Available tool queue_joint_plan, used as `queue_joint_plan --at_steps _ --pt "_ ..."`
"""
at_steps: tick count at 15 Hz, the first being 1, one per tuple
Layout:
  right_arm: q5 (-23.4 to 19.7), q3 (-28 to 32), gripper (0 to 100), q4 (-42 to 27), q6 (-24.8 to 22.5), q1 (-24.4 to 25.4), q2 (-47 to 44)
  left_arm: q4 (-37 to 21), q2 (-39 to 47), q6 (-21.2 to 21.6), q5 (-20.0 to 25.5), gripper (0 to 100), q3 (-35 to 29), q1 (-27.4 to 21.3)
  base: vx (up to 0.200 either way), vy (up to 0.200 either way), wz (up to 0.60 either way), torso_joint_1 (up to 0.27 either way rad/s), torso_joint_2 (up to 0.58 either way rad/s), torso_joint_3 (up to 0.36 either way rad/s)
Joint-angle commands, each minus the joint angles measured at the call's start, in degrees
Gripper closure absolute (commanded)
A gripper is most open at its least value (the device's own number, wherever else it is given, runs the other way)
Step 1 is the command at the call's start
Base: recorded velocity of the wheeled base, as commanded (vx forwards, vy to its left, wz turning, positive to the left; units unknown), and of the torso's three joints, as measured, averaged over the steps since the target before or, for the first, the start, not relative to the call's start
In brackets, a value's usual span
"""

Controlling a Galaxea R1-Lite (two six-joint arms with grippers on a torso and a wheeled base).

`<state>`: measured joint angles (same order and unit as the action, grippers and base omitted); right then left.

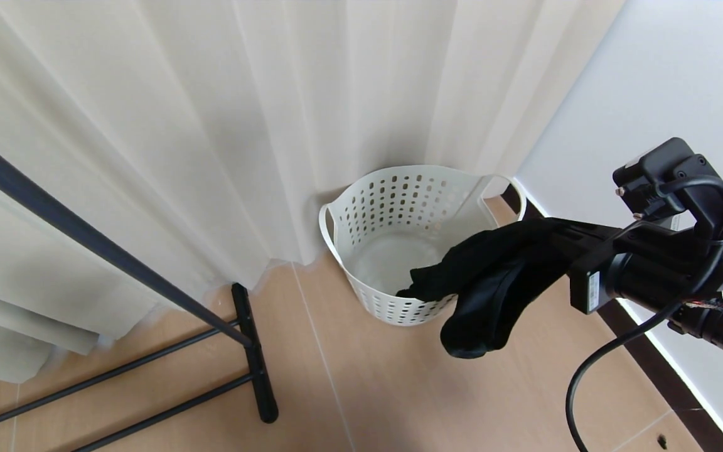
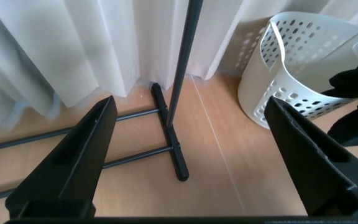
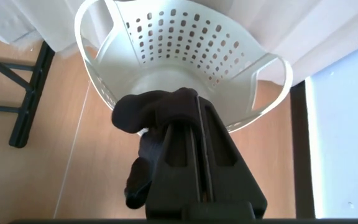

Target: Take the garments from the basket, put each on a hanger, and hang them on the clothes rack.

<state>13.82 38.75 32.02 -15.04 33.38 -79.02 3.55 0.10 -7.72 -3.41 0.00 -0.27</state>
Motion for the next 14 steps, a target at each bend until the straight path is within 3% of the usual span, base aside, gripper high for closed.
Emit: queue_joint_plan --at_steps 1,14 --pt "-0.11 0.09 100 0.06 -0.07 -1.21 -0.26 0.06 -0.01 -0.02 -0.01 0 0.00 0.00 0.000 0.000 0.00 0.002 0.01 0.198" --pt "-0.73 0.01 100 0.14 -0.07 -1.30 -1.49 0.06 -0.01 -0.02 -0.01 0 0.00 0.00 0.000 0.000 0.00 0.002 0.00 0.203"
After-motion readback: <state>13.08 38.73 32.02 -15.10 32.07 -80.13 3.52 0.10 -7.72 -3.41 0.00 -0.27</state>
